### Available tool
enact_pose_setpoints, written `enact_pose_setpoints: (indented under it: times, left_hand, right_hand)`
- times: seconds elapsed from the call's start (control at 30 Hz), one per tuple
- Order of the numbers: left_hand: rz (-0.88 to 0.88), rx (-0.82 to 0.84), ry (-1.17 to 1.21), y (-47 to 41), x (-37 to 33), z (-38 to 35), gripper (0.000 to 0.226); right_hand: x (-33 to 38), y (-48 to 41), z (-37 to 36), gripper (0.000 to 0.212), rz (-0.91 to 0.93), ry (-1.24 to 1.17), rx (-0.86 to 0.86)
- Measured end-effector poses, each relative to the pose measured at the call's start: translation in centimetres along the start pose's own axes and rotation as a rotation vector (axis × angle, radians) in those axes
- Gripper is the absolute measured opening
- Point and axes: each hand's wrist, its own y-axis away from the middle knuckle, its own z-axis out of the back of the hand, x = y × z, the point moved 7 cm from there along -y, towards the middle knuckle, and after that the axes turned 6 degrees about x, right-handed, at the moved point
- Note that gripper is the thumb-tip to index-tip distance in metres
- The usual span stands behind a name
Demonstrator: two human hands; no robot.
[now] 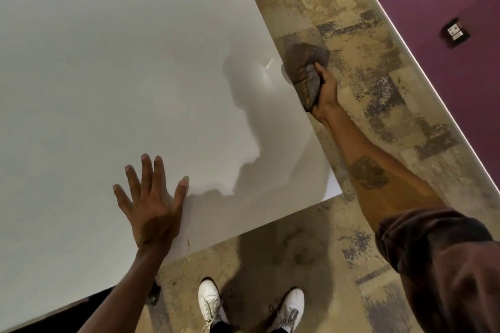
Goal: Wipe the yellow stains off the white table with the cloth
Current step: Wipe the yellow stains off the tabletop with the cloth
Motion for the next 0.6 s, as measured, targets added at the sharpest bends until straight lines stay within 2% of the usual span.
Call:
enact_pose_setpoints:
  times: [0.1, 0.2, 0.47, 0.6]
  left_hand:
    - [0.037, 0.057, 0.109, 0.1, 0.0, -0.1, 0.081]
    - [0.037, 0.071, 0.128, 0.2, -0.3, 0.2, 0.081]
    - [0.05, 0.045, 0.054, 0.4, -0.6, 0.3, 0.081]
    - [0.051, 0.041, 0.023, 0.0, -0.1, -0.3, 0.08]
  right_hand:
    - [-0.7, 3.0, 2.4, 0.038, -0.059, 0.019, -0.039]
    - [-1.4, 6.1, 4.8, 0.048, -0.133, 0.078, -0.068]
    - [-3.1, 14.3, 8.7, 0.053, -0.194, 0.005, -0.053]
    - [-3.6, 18.0, 9.8, 0.042, -0.191, -0.035, -0.026]
